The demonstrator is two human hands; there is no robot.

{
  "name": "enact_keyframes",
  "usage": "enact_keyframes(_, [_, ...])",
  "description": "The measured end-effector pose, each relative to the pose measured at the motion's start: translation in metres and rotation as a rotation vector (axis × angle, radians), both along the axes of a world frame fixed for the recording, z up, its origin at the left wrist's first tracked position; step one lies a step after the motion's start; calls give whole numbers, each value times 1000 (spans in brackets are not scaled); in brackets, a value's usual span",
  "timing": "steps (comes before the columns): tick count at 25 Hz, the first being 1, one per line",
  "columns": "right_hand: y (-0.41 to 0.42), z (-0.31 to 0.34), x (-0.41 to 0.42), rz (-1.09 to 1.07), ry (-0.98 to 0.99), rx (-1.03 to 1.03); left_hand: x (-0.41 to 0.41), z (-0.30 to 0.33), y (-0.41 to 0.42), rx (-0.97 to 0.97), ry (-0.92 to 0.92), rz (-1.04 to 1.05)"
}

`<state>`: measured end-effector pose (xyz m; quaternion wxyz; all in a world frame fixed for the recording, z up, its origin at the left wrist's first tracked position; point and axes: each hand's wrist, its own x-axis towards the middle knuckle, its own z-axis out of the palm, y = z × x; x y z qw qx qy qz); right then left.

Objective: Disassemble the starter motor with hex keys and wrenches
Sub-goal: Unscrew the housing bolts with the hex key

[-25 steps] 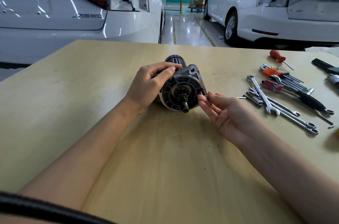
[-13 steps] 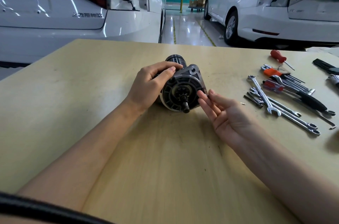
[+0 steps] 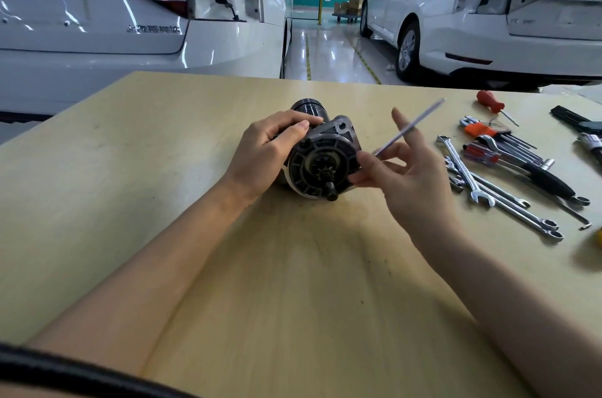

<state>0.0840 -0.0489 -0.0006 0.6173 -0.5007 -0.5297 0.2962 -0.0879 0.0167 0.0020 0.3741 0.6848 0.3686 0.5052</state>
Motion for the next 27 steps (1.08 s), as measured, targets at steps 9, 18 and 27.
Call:
enact_keyframes(9, [-2, -14, -5, -98, -1089, 506, -12, 4, 1, -243, -154, -142])
enact_keyframes(18, [0, -6, -2, -171, -243, 108, -10, 0, 4, -150, -27, -84])
enact_keyframes(27, [-3, 1, 7, 86, 590, -263, -4, -5, 1, 19, 260, 42])
